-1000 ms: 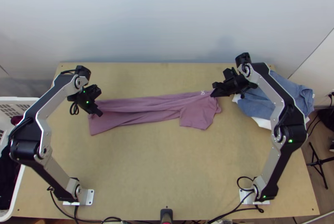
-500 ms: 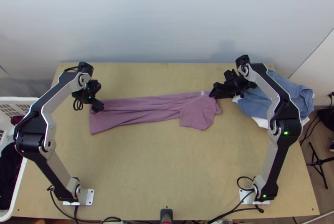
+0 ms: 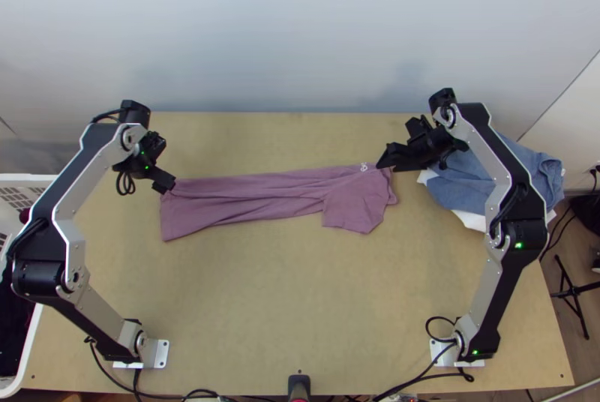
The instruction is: Fold the t-shirt
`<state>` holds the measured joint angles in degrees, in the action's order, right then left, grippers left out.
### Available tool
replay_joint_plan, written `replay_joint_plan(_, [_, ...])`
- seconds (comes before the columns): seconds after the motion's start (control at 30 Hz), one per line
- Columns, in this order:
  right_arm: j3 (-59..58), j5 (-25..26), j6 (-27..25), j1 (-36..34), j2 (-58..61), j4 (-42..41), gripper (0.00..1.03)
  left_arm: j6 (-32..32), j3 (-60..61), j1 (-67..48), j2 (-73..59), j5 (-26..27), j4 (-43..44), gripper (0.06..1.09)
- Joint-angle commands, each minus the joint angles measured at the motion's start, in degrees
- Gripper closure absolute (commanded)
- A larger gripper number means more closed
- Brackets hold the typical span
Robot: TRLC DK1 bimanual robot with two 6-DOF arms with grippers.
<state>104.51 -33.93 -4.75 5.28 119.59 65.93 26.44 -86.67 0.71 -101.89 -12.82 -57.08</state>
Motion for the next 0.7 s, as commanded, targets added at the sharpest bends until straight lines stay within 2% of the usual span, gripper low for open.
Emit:
replay_joint_plan(0.0, [-0.8,-0.17,-1.05,3.07,-3.4,0.87,0.57,-4.55,-1.3,1.93,1.87,10.01,-9.19,0.11])
replay_joint_plan(0.1, [-1.33,-0.17,-1.93,5.44,-4.72,-0.63,0.86,-6.66,0.28,2.89,2.04,12.91,-11.48,0.11])
replay_joint_plan(0.17, [-0.89,-0.17,-1.93,6.67,-4.89,-1.33,0.98,-7.45,1.77,3.51,2.31,14.23,-11.48,0.11])
replay_joint_plan(0.27, [-0.62,-0.17,-1.84,7.91,-4.28,-2.12,1.0,-8.59,2.65,4.83,1.52,15.37,-11.48,0.11])
replay_joint_plan(0.4, [-0.62,-0.61,-2.89,8.61,-2.26,-2.56,1.0,-10.44,1.6,8.17,-2.44,21.43,-11.3,0.11])
replay_joint_plan(0.5, [-0.8,-3.24,-3.51,7.99,-0.06,-2.65,1.0,-12.64,-0.34,10.45,-6.48,25.21,-11.48,0.11])
replay_joint_plan(0.67, [-0.62,-4.83,-4.65,7.03,2.58,-3.7,1.0,-13.69,-2.27,11.77,-9.3,26.27,-11.3,0.11])
